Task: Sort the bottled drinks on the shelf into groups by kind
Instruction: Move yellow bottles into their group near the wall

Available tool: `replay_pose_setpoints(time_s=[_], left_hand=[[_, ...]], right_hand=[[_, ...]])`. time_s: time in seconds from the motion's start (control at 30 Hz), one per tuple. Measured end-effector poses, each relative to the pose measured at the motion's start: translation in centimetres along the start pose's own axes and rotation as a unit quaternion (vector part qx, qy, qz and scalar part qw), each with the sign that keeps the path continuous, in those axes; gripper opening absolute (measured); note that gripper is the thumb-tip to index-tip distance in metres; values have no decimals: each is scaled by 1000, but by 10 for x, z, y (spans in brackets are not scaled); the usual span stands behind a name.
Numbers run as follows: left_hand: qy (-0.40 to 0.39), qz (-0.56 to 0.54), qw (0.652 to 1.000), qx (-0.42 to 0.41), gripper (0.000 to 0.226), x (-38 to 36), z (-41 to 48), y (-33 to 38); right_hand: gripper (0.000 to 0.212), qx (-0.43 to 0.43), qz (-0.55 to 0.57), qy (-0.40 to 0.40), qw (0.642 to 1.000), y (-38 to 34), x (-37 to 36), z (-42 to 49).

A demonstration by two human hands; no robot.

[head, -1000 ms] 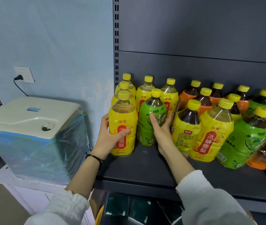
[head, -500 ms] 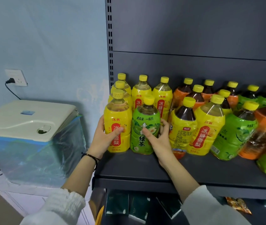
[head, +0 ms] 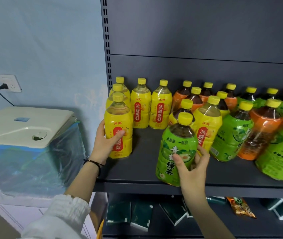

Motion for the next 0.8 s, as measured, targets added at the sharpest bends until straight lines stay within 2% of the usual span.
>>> replay_pose_setpoints(time_s=[0.13, 0.33, 0.43, 0.47, 0.53, 0.6, 0.67, 0.7, 0.8], left_hand=[[5, 7, 1000, 0, 86, -6, -3, 0], [16, 14, 1000, -11, 75, -11, -4, -3], [11, 18, 1000, -14, 75, -11, -3, -3], [7, 21, 1000, -12, 75, -9, -3, -3], [-3, 24, 1000, -13, 75, -5, -4, -2], [-13, 0, 1000, -3, 71, -1, -4, -1], [-21, -15, 1000, 0, 57, 1, -5, 3], [-25, -12, 1000, -3, 52, 2, -4, 4], [-40, -14, 999, -18, 56, 4, 0, 7]], right_hand=[[71, 3, -44, -4, 999, 3, 21, 14], [77, 12, -86, -65, 994, 11, 22, 39], [77, 5, -104, -37, 994, 12, 19, 44], [75, 21, -123, -7, 992, 11, 17, 41], [61, 111, -174, 60, 977, 3, 12, 30], [40, 211, -181, 75, 958, -8, 0, 14], [27, 245, -128, 1, 961, -18, -23, 3], [24, 231, -94, -54, 967, -20, -37, 0], [39, 147, -44, -187, 970, -15, -82, 8]])
Point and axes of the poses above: each hand's wrist, its own z-axis towards the middle knuckle, its own x-axis out of the back of the hand, y = z × x, the point moved 1 cm from there along z, towards the middle knuckle, and after that the axes turned 15 degrees about x, right-handed, at the moved point
